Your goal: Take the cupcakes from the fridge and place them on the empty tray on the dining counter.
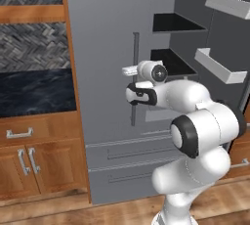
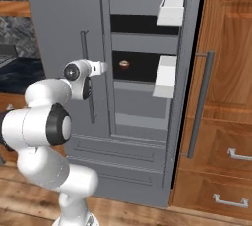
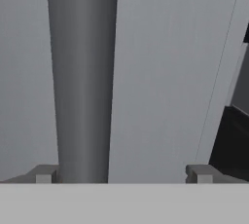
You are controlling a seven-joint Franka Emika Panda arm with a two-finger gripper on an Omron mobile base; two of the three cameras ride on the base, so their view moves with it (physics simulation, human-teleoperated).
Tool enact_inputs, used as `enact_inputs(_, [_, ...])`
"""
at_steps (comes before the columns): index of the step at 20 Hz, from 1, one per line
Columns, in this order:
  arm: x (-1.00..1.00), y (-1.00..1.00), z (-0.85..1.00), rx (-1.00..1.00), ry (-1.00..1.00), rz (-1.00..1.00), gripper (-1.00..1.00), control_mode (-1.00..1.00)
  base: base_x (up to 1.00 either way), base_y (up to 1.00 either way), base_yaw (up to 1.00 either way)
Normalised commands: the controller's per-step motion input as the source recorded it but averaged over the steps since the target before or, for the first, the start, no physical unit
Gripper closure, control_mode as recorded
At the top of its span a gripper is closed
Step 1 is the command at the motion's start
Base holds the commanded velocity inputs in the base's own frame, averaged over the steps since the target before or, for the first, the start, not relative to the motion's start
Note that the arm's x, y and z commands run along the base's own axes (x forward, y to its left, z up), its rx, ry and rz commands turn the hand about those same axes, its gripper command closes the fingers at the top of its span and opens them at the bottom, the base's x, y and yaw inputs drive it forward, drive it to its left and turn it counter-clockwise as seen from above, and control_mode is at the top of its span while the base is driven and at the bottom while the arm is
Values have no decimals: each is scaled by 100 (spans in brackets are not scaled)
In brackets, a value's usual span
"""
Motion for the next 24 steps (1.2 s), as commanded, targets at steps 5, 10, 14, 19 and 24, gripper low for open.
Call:
enact_inputs(5, [91,8,0,0,4,-6,100,-100,0,0,0])
enact_inputs(10, [42,22,31,0,23,-9,100,-100,0,0,0])
enact_inputs(14, [44,28,41,0,37,-12,100,-100,0,0,0])
enact_inputs(19, [24,72,15,0,42,-11,100,-100,0,0,0])
enact_inputs(24, [-5,96,-19,0,26,-9,100,-100,0,0,0])
